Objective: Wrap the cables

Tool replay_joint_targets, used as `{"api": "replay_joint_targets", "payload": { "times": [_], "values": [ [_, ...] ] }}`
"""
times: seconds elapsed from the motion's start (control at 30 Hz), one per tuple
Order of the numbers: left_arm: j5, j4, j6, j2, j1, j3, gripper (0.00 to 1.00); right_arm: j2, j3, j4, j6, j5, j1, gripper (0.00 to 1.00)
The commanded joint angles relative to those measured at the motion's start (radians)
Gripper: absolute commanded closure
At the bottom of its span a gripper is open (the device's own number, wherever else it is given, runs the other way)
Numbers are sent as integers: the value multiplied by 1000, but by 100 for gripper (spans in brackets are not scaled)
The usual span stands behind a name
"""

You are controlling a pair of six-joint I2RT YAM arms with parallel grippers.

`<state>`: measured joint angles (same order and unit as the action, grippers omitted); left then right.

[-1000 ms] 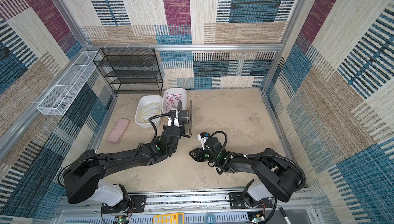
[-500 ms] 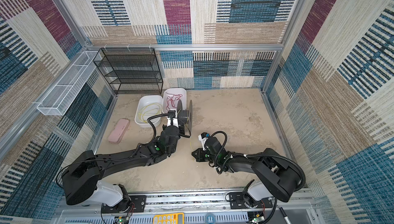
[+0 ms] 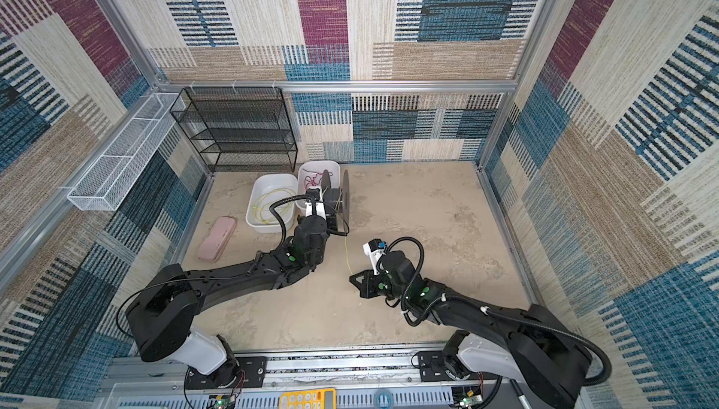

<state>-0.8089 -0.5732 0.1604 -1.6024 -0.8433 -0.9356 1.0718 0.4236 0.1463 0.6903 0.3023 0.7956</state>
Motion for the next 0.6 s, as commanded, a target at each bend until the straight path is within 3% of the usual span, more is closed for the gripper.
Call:
{"api": "replay_joint_targets", "payload": {
  "times": [0.0, 0.27, 0.57],
  "values": [
    [-16, -165, -115, -48, 7, -31, 100, -106, 38, -154, -35, -23, 5, 100],
    [-23, -252, -210, -187, 27, -83, 100, -232, 166, -258, -56, 18, 5, 100],
    [45, -337, -265, -180, 29, -54, 100, -239, 318, -442, -160, -1, 5, 100]
  ]
}}
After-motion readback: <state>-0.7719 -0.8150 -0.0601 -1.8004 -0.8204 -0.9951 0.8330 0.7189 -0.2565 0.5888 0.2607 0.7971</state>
